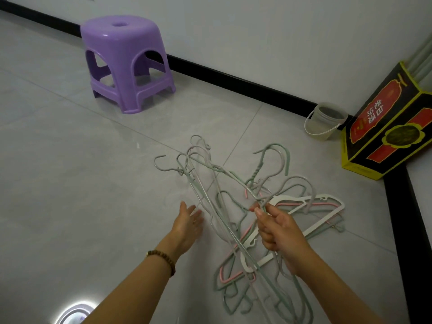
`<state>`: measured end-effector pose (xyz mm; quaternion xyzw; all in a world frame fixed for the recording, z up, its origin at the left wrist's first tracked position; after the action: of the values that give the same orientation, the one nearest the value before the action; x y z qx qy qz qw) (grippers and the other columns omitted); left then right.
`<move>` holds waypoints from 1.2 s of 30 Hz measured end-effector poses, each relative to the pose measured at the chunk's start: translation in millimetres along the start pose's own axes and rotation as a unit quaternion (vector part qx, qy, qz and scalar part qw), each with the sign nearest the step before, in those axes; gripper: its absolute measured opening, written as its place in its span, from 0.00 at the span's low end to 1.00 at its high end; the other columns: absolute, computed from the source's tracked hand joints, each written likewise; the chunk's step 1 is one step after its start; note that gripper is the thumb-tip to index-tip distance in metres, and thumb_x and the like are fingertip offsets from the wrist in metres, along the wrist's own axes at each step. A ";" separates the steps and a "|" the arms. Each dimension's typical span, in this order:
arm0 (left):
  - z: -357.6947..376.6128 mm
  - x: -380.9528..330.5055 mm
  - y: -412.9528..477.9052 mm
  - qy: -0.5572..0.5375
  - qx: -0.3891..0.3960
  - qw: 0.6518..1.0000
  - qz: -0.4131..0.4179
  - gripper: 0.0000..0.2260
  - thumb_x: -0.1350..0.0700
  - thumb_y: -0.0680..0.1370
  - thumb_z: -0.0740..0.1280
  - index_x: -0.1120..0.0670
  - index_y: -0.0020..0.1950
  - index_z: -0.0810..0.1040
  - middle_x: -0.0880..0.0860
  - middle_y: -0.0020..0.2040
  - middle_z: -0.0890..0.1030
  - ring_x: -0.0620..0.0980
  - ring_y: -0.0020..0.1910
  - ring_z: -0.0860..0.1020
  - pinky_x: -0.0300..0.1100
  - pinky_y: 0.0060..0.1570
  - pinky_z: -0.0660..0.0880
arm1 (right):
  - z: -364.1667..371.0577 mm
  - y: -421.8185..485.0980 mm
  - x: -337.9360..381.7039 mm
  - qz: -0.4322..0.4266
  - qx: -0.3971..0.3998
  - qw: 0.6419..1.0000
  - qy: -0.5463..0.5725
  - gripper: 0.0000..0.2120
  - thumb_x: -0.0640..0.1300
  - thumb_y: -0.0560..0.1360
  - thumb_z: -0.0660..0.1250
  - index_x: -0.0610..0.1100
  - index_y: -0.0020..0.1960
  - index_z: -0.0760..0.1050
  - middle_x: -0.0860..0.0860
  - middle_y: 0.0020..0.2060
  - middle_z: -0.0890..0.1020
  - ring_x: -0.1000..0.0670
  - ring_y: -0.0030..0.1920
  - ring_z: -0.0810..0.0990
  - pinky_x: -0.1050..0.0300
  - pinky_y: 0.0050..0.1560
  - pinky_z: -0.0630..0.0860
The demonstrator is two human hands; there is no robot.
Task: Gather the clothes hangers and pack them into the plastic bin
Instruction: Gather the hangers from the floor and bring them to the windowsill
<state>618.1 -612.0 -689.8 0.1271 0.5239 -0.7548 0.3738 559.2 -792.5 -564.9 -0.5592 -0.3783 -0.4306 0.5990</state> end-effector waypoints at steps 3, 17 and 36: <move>11.6 -2.6 9.8 -0.003 0.025 1.000 0.011 0.27 0.41 0.81 0.42 0.55 0.74 0.60 0.57 0.70 0.70 0.56 0.70 0.67 0.50 0.73 0.60 | -2.2 1.3 -2.4 0.007 -0.003 1.000 0.005 0.07 0.41 0.79 0.59 0.42 0.52 0.75 0.54 0.24 0.60 0.57 0.22 0.56 0.67 0.20 0.56; 1.9 -49.5 -12.0 0.069 -0.091 0.969 0.219 0.13 0.55 0.83 0.47 0.54 0.49 0.70 0.49 0.29 0.59 0.45 0.27 0.57 0.37 0.28 0.59 | -24.2 1.4 14.2 0.047 0.033 0.993 0.105 0.13 0.47 0.71 0.61 0.41 0.52 0.74 0.55 0.23 0.60 0.60 0.19 0.55 0.68 0.18 0.54; 57.8 -25.1 -83.2 0.144 0.032 0.948 0.281 0.12 0.53 0.83 0.51 0.55 0.47 0.71 0.56 0.40 0.77 0.51 0.35 0.77 0.38 0.35 0.78 | -27.0 -28.1 38.9 -0.038 -0.018 0.998 0.051 0.05 0.35 0.78 0.60 0.44 0.49 0.69 0.55 0.23 0.64 0.58 0.20 0.58 0.67 0.19 0.55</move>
<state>588.9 -638.1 -593.1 0.3887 0.4909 -0.6087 0.4873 545.4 -823.0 -521.3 -0.5321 -0.3604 -0.4877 0.5909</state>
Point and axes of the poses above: each hand's wrist, its own y-axis towards the middle knuckle, its own z-axis out of the palm, x = y × z, the point moved 6 cm from there along y, towards the middle knuckle
